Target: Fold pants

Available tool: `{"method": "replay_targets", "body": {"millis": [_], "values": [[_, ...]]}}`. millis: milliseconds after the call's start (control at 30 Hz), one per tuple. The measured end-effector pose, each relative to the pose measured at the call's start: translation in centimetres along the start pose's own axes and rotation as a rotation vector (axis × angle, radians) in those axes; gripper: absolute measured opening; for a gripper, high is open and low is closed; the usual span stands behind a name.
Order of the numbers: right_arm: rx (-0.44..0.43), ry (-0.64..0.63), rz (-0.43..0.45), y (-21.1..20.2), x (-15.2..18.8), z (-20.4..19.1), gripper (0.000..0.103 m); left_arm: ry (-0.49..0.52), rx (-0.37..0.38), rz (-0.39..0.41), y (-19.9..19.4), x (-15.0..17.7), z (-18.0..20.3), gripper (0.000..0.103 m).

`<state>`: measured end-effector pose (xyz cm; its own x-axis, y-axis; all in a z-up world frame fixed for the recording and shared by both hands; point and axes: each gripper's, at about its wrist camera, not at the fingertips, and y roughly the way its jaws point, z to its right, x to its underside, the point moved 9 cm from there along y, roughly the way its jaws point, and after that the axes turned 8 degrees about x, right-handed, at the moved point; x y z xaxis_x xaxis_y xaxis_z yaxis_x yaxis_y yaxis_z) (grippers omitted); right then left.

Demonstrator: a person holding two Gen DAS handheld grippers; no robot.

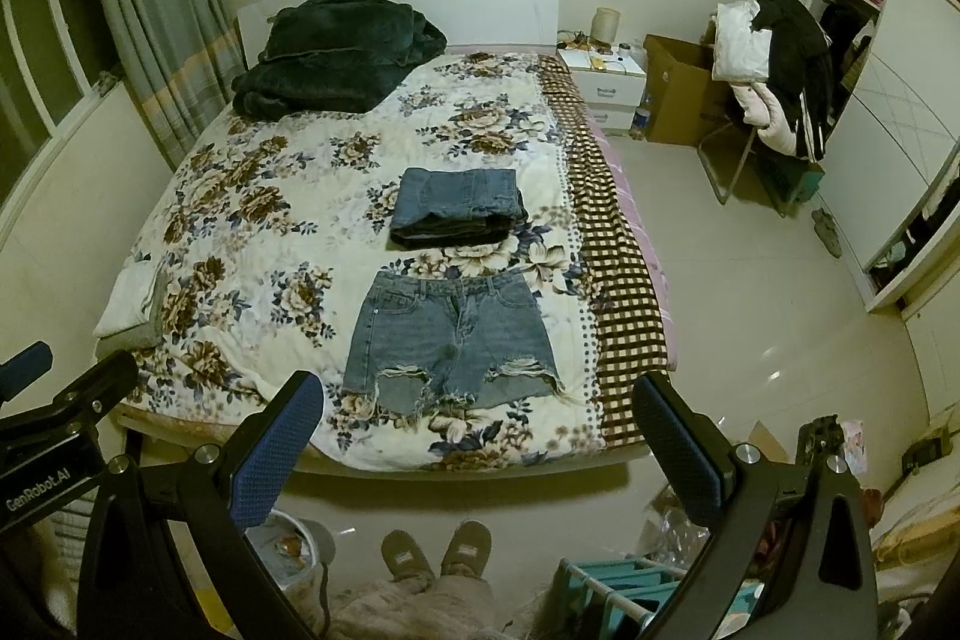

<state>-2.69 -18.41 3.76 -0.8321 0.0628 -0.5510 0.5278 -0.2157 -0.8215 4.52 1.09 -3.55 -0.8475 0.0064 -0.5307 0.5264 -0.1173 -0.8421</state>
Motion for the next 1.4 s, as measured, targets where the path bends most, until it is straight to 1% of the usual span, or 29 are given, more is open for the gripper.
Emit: {"method": "replay_targets", "body": {"millis": [33,67,133,167,300,367,433,500,533,567,633,767,800,900,967,1000,1133,1200,1233,1267,1300,1333,1400], "values": [[0.0,0.0,-0.002,-0.5,-0.1,0.0,0.103,-0.001,0.0,0.001,0.0,0.0,0.0,0.103],[-0.001,0.0,-0.003,-2.4,-0.9,0.6,0.103,-0.001,0.001,0.0,-0.2,-0.2,0.0,0.103],[0.001,0.002,-0.006,-2.9,-1.0,0.3,0.103,0.0,0.003,-0.001,-0.2,-0.5,0.3,0.103],[0.001,0.001,-0.001,-2.3,-0.8,0.7,0.103,-0.001,0.006,-0.002,-0.3,-0.7,0.3,0.103],[0.009,0.014,-0.009,-2.8,-1.0,0.3,0.103,-0.002,0.005,0.006,-0.2,-1.1,0.4,0.103],[0.016,0.031,-0.008,-2.4,-1.1,0.5,0.103,0.001,-0.012,0.017,0.2,-1.4,0.4,0.103],[0.022,0.053,-0.008,-1.0,-1.1,0.7,0.103,0.002,-0.026,0.03,1.6,-2.0,0.3,0.103],[0.02,0.079,-0.002,0.7,-1.3,0.9,0.103,0.008,-0.043,0.022,3.5,-2.7,0.3,0.103],[0.019,0.086,0.001,2.2,-1.3,1.3,0.103,0.005,-0.045,0.021,5.6,-2.5,-0.2,0.103],[0.019,0.09,0.005,3.3,-1.4,1.6,0.103,0.001,-0.065,0.017,6.8,-2.8,-0.2,0.103],[0.025,0.093,-0.012,5.8,-1.6,2.1,0.103,-0.01,-0.075,0.002,9.5,-3.3,0.1,0.103],[-0.009,0.082,-0.083,12.2,-2.3,3.5,0.103,-0.021,-0.124,-0.024,15.0,-3.5,0.8,0.103],[-0.013,0.077,-0.097,13.7,-2.5,4.0,0.103,-0.022,-0.145,-0.045,16.9,-3.5,1.3,0.103],[-0.026,0.061,-0.144,19.4,-3.7,5.6,0.103,-0.055,-0.167,-0.105,22.1,-2.9,2.6,0.103],[-0.059,0.048,-0.175,23.7,-4.8,6.4,0.103,-0.091,-0.172,-0.142,25.4,-2.3,3.4,0.103],[-0.073,0.037,-0.196,26.8,-5.7,7.0,0.103,-0.109,-0.193,-0.166,27.4,-2.1,4.0,0.103],[-0.135,-0.026,-0.258,37.1,-8.4,8.1,0.103,-0.208,-0.233,-0.247,34.7,-1.1,6.5,0.103],[-0.172,-0.069,-0.321,43.2,-9.4,8.2,0.103,-0.254,-0.227,-0.269,37.8,-0.2,7.6,0.103],[-0.187,-0.092,-0.349,46.3,-9.9,8.2,0.103,-0.283,-0.222,-0.289,40.5,0.5,8.6,0.103],[-0.209,-0.122,-0.376,50.1,-10.3,8.1,0.103,-0.301,-0.213,-0.307,42.3,1.1,9.2,0.103],[-0.218,-0.143,-0.387,52.4,-10.6,7.9,0.103,-0.327,-0.196,-0.331,44.7,2.0,10.1,0.103],[-0.222,-0.178,-0.399,55.9,-10.8,7.8,0.103,-0.345,-0.187,-0.348,46.2,2.8,10.7,0.103],[-0.23,-0.228,-0.415,61.4,-10.8,6.9,0.103,-0.374,-0.175,-0.394,50.1,5.0,12.2,0.103]]}}
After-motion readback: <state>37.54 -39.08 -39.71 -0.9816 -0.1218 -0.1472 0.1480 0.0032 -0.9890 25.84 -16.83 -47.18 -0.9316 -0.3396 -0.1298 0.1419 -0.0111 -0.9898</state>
